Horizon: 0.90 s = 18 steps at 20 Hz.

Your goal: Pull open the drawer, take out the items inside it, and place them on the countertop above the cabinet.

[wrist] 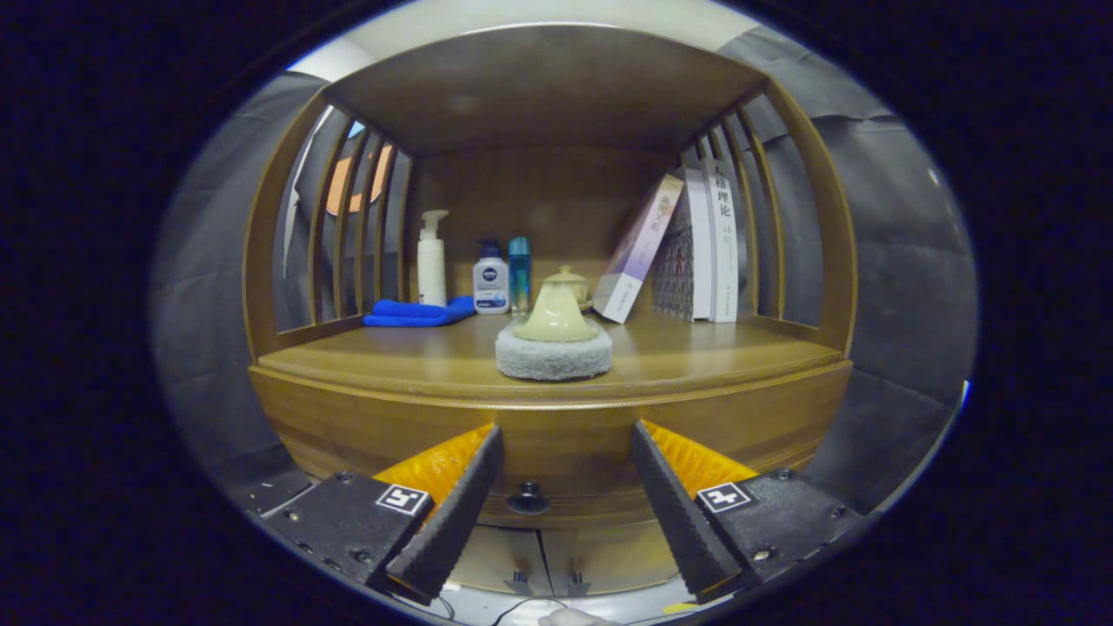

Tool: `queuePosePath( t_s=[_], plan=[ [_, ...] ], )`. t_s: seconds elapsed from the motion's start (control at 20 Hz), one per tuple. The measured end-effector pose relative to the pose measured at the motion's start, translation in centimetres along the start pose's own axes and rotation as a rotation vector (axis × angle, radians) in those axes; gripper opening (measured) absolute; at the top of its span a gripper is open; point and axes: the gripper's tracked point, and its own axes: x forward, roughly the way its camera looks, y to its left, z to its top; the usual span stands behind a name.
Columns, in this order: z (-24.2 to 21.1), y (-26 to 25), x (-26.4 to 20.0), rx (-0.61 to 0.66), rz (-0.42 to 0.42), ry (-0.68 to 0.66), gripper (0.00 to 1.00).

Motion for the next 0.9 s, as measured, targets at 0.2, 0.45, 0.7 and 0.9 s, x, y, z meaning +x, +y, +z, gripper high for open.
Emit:
queuePosePath(
  t_s=[0.2, 0.45, 0.7, 0.9],
  plan=[
    [2.8, -0.2, -2.7, -0.037, 0.000, -0.058, 0.98],
    [6.4, -0.6, -9.0, -0.029, 0.020, -0.120, 0.98],
    [8.9, -1.1, -15.9, -0.037, 0.030, -0.183, 0.98],
    [10.1, -1.0, -20.4, -0.013, 0.064, -0.192, 0.98]
  ],
)
